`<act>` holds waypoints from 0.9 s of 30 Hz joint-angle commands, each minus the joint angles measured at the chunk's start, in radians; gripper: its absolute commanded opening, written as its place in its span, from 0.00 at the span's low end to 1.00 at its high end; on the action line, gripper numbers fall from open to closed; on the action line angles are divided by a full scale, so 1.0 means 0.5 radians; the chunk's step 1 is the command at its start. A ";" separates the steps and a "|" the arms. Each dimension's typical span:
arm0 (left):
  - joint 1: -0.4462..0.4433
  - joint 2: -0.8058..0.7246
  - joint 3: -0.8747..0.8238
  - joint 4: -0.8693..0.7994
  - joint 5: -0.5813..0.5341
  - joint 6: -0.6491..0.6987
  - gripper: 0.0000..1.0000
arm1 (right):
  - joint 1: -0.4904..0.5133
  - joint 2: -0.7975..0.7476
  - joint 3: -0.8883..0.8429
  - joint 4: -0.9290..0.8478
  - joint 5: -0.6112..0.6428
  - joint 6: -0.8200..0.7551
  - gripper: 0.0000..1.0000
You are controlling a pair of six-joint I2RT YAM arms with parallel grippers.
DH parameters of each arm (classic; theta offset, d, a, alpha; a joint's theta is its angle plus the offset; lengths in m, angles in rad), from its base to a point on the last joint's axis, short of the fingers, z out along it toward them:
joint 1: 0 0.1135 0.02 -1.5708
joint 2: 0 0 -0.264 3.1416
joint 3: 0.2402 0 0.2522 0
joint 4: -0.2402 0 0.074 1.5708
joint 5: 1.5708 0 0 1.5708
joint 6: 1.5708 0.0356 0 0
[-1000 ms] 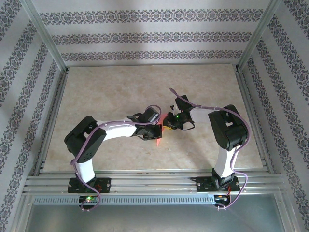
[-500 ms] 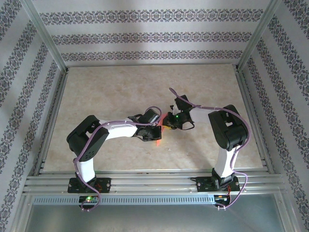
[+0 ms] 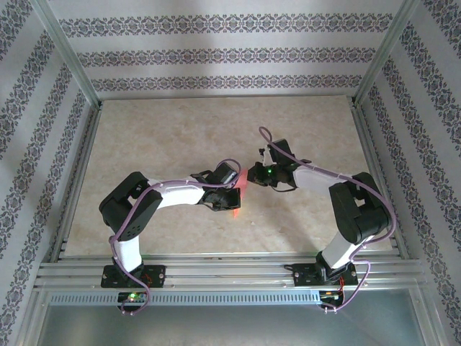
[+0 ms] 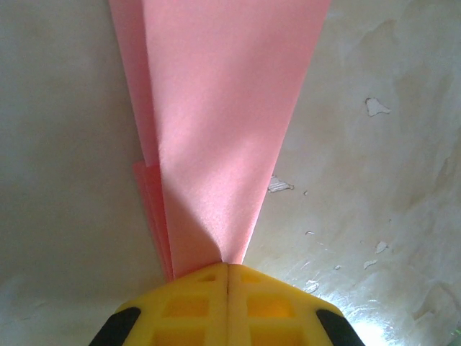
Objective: Fold a paper plane with a square sheet of paper (pick it up from the middle)
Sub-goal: Fold the wing for the fifth time at the center of the table.
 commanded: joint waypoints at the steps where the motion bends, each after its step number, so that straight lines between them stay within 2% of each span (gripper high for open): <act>1: 0.004 0.022 -0.086 -0.113 -0.051 0.056 0.00 | 0.084 0.011 -0.065 -0.025 0.069 -0.025 0.07; 10: 0.004 0.019 -0.105 -0.101 -0.053 0.056 0.00 | 0.189 0.143 -0.032 0.012 0.006 0.011 0.03; 27: 0.004 -0.001 -0.156 -0.077 -0.059 0.037 0.00 | 0.177 0.232 -0.011 0.167 -0.114 0.039 0.03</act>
